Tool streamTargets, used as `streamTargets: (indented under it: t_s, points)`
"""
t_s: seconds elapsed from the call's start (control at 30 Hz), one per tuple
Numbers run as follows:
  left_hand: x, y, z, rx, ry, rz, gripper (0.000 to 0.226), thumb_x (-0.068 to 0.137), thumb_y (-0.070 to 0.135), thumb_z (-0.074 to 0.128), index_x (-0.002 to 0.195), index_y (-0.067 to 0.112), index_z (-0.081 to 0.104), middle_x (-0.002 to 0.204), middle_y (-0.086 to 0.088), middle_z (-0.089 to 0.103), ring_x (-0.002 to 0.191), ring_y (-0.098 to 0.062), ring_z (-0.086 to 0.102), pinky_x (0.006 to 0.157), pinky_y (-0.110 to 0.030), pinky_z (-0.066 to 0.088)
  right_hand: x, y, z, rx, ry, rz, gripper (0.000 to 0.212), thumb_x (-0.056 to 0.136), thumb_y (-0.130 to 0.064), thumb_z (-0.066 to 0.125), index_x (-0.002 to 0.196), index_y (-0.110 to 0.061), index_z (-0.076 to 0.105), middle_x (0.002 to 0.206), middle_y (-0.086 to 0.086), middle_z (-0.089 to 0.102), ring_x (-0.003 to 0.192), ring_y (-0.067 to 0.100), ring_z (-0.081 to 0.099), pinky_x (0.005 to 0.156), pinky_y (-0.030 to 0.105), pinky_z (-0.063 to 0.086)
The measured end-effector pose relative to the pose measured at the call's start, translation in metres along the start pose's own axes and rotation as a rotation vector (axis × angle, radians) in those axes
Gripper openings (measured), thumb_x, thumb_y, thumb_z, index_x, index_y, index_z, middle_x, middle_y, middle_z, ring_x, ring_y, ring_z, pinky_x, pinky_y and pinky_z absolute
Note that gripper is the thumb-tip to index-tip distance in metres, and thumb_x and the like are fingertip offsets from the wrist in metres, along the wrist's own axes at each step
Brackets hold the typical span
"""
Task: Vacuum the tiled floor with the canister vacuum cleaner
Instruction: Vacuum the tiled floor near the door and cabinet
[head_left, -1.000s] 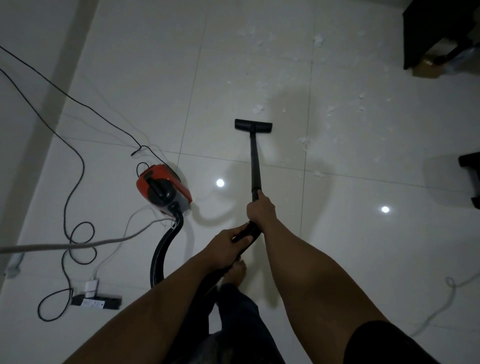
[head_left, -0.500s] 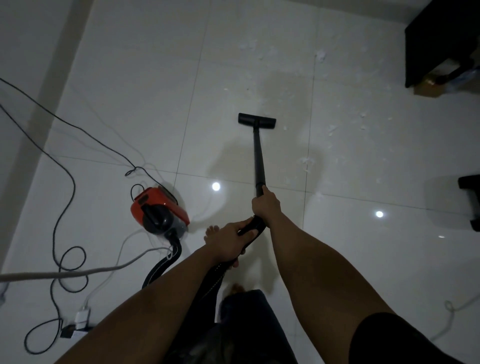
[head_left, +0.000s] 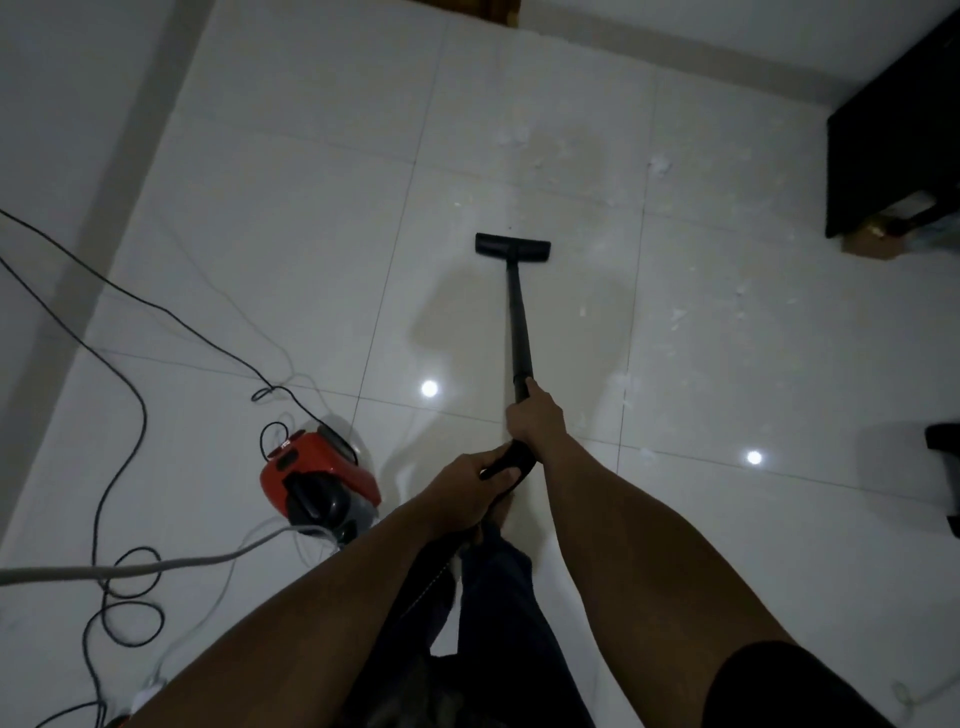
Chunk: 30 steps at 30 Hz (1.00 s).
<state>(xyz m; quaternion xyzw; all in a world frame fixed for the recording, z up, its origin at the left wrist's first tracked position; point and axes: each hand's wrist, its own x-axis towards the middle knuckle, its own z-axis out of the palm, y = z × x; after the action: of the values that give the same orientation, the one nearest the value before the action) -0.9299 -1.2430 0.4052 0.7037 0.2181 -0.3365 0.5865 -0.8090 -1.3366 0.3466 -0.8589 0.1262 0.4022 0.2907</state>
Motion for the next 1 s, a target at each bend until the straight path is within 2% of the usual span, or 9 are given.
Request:
streamTargets:
  t_s: [0.2,0.37,0.43,0.5,0.63,0.73,0.83,0.9,1.0]
  points:
    - [0.039,0.023,-0.035,-0.031,0.008,-0.082,0.061,0.086,0.061,0.053,0.131,0.02,0.059,0.095,-0.014,0.074,0.076,-0.041,0.071,0.071,-0.052,0.06,0.037,-0.048,-0.016,-0.025,-0.019,-0.032,0.07,0.096,-0.013,0.045,0.159,-0.026,0.018,0.141,0.013,0.051,0.095,0.021,0.052,0.074,0.027,0.042]
    - [0.071,0.061,-0.07,-0.014,0.065,-0.068,0.049,0.102,0.039,0.049,0.149,0.029,0.04,0.086,-0.007,0.07,0.055,-0.008,0.06,0.054,-0.019,0.052,0.074,-0.096,-0.031,0.064,-0.058,0.025,0.073,0.096,-0.009,0.043,0.16,-0.027,0.015,0.144,0.014,0.048,0.113,0.028,0.057,0.076,0.028,0.045]
    - [0.084,0.082,-0.085,0.022,0.057,-0.061,0.051,0.104,0.035,0.047,0.152,0.027,0.034,0.108,-0.012,0.07,0.054,0.002,0.053,0.05,-0.01,0.043,0.092,-0.111,-0.039,0.099,-0.055,0.049,0.074,0.096,-0.008,0.044,0.16,-0.027,0.013,0.144,0.014,0.048,0.115,0.029,0.057,0.076,0.028,0.045]
    - [0.1,0.1,-0.098,0.029,0.053,-0.068,0.052,0.104,0.036,0.046,0.153,0.029,0.03,0.123,-0.017,0.065,0.06,0.001,0.053,0.05,-0.011,0.04,0.108,-0.126,-0.05,0.111,-0.047,0.056,0.074,0.096,-0.008,0.045,0.16,-0.026,0.013,0.143,0.015,0.049,0.115,0.029,0.057,0.077,0.029,0.045]
    - [0.135,0.133,-0.111,-0.02,0.085,-0.095,0.053,0.102,0.038,0.048,0.152,0.03,0.032,0.093,0.001,0.066,0.049,0.002,0.052,0.048,-0.014,0.042,0.142,-0.157,-0.077,0.11,-0.04,0.06,0.074,0.096,-0.008,0.046,0.16,-0.027,0.014,0.14,0.014,0.05,0.115,0.029,0.058,0.077,0.029,0.045]
    - [0.163,0.157,-0.119,-0.028,0.102,-0.108,0.054,0.103,0.038,0.048,0.153,0.029,0.03,0.11,-0.011,0.07,0.047,0.002,0.051,0.045,-0.012,0.041,0.169,-0.178,-0.099,0.086,-0.044,0.039,0.076,0.094,-0.007,0.046,0.16,-0.027,0.015,0.141,0.013,0.051,0.112,0.027,0.058,0.077,0.029,0.045]
    - [0.183,0.176,-0.128,-0.017,0.099,-0.098,0.054,0.103,0.038,0.047,0.153,0.028,0.03,0.1,-0.008,0.07,0.057,-0.011,0.062,0.052,-0.018,0.046,0.187,-0.194,-0.115,0.063,-0.058,0.025,0.077,0.092,-0.007,0.046,0.16,-0.027,0.016,0.138,0.014,0.052,0.098,0.024,0.057,0.074,0.03,0.046]
    - [0.196,0.185,-0.135,-0.009,0.116,-0.094,0.053,0.103,0.038,0.047,0.152,0.028,0.032,0.117,-0.017,0.068,0.063,-0.015,0.063,0.057,-0.021,0.046,0.199,-0.206,-0.123,0.048,-0.056,0.02,0.078,0.091,-0.006,0.046,0.16,-0.028,0.017,0.138,0.013,0.052,0.097,0.023,0.056,0.073,0.029,0.044]
    - [0.215,0.192,-0.149,-0.019,0.142,-0.096,0.054,0.101,0.039,0.05,0.152,0.03,0.034,0.104,-0.011,0.071,0.065,-0.013,0.061,0.059,-0.023,0.049,0.215,-0.225,-0.13,0.045,-0.056,0.016,0.08,0.089,-0.005,0.047,0.159,-0.029,0.017,0.139,0.012,0.052,0.106,0.025,0.058,0.075,0.03,0.045]
